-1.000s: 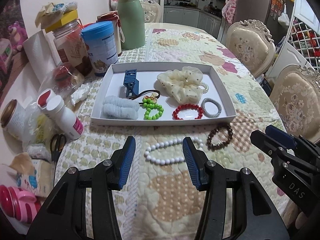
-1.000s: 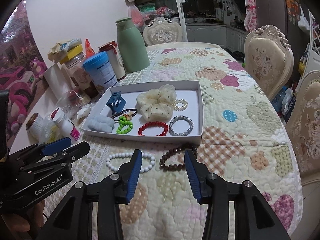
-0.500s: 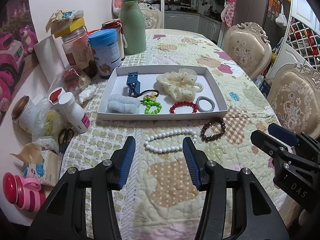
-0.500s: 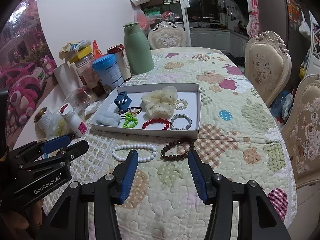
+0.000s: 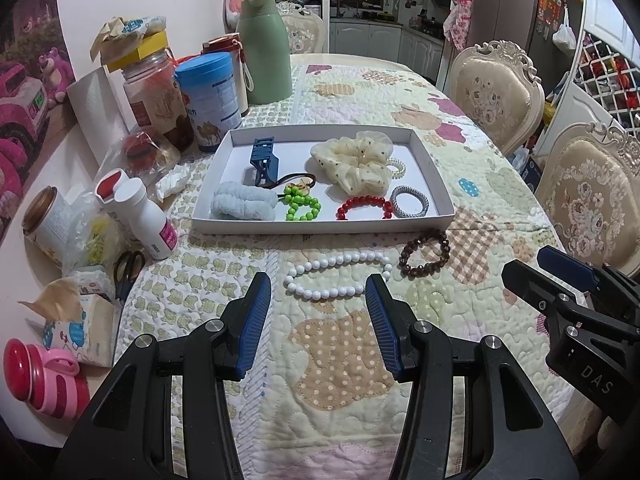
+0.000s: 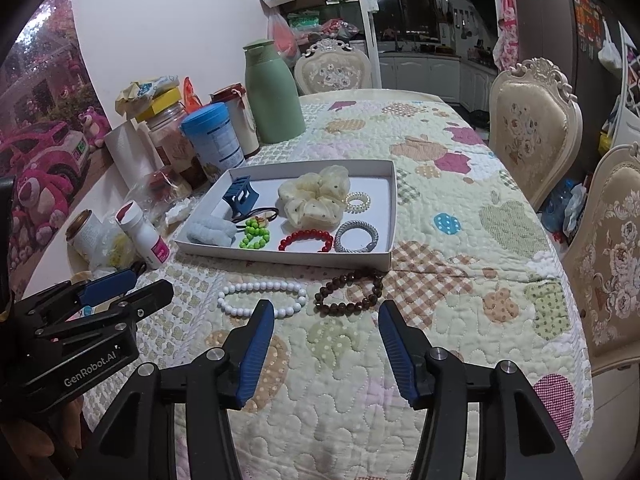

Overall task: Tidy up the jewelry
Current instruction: 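Lift both open grippers back over the pearl necklace and brown bracelet, then grasp the white pearl necklace with the left gripper while the right gripper grasps the brown wooden bead bracelet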

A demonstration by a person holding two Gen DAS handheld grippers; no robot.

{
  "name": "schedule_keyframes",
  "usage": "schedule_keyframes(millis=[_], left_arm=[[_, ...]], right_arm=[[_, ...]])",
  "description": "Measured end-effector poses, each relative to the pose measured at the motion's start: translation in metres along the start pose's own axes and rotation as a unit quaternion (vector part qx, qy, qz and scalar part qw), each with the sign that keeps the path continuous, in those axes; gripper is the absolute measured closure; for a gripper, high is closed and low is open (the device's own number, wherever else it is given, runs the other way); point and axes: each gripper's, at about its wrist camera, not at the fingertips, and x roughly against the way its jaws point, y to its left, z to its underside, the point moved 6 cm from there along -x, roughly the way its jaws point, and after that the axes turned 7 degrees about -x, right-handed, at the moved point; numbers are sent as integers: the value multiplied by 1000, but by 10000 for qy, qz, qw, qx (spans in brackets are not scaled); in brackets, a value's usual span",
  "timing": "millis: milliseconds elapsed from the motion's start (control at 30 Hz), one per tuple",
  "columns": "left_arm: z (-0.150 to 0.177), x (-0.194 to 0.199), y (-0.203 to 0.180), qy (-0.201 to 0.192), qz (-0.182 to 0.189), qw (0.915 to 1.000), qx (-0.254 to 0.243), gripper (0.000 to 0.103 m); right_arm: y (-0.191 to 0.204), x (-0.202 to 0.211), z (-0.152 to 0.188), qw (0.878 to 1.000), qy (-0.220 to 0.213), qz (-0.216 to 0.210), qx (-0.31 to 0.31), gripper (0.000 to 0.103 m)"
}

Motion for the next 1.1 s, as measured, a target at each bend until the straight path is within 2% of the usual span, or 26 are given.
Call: schedule_keyframes(millis=[133, 300, 400, 567, 933, 1033, 1100], left_arm=[[2, -10, 5, 156, 177, 9996, 143, 54], [13, -35, 22, 613, 768, 9928, 692, 51], [20, -47, 31, 767, 855, 9897, 849, 48], [30, -72, 40, 1039, 878, 9864, 920, 48], [9, -114, 35, 1121, 816, 9894, 431, 47], [3, -123, 31, 1066, 783, 9910, 189, 41], [-1, -129, 28, 1034, 812, 9913, -16, 41]], right_arm=[[-5, -7, 3, 10000, 85, 13, -45, 50], [-23, -29, 15, 9992, 351, 133, -129, 50], [-35, -45, 23, 9982, 523, 158, -230, 50], [-47, -66, 23, 9978, 542, 138, -343, 50], [-52, -116, -4, 9966, 689, 375, -261, 50], [-51, -130, -8, 9962, 733, 439, -194, 50], [-50, -137, -10, 9959, 757, 476, -148, 50]])
